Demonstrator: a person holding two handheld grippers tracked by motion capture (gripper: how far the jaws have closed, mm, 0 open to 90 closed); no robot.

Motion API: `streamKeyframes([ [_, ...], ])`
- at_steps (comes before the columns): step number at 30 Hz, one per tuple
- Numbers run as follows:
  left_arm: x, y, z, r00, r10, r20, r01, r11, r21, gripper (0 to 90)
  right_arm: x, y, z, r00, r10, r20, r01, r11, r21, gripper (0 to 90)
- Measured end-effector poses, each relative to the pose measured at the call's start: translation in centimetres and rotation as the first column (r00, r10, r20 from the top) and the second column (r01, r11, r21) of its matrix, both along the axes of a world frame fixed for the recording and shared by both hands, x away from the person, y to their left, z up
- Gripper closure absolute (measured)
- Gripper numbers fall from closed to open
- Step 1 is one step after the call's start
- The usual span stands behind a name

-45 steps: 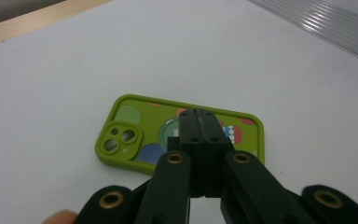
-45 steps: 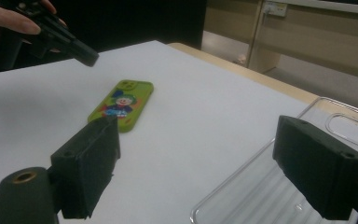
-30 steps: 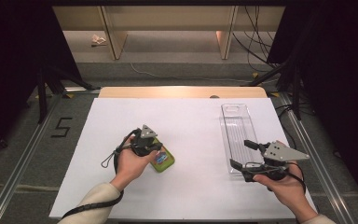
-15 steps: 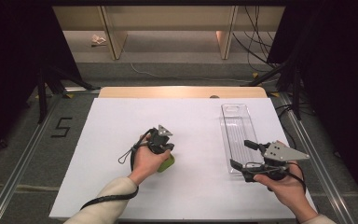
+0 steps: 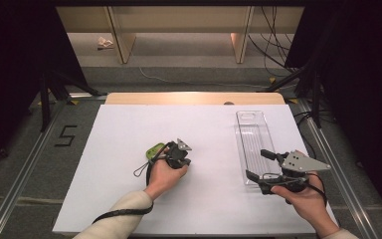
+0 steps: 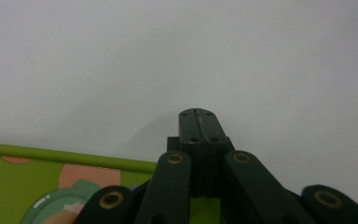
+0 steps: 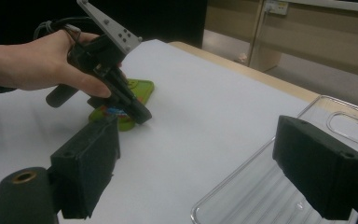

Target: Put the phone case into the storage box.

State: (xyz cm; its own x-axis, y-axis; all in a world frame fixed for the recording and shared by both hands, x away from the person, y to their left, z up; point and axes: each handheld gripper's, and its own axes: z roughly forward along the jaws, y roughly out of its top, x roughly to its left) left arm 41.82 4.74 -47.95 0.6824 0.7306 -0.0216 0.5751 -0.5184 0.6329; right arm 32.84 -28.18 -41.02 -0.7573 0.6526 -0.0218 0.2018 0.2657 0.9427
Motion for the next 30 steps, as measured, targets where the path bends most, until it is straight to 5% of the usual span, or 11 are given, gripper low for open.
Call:
streamKeyframes([
  [18,-1.7,0.6,0.2,0.9980,-0.044,-0.045,0.045,0.9987,0.025,89.9,0.0,-0.1,0.0,1.0000,0.000,-0.006,0.000,1.000,0.005,16.0],
  [30,-3.5,3.7,0.5,0.9950,-0.044,-0.089,0.050,0.9971,0.058,89.9,0.0,-0.2,-0.1,0.9999,-0.005,-0.009,0.005,1.000,0.004,16.0],
])
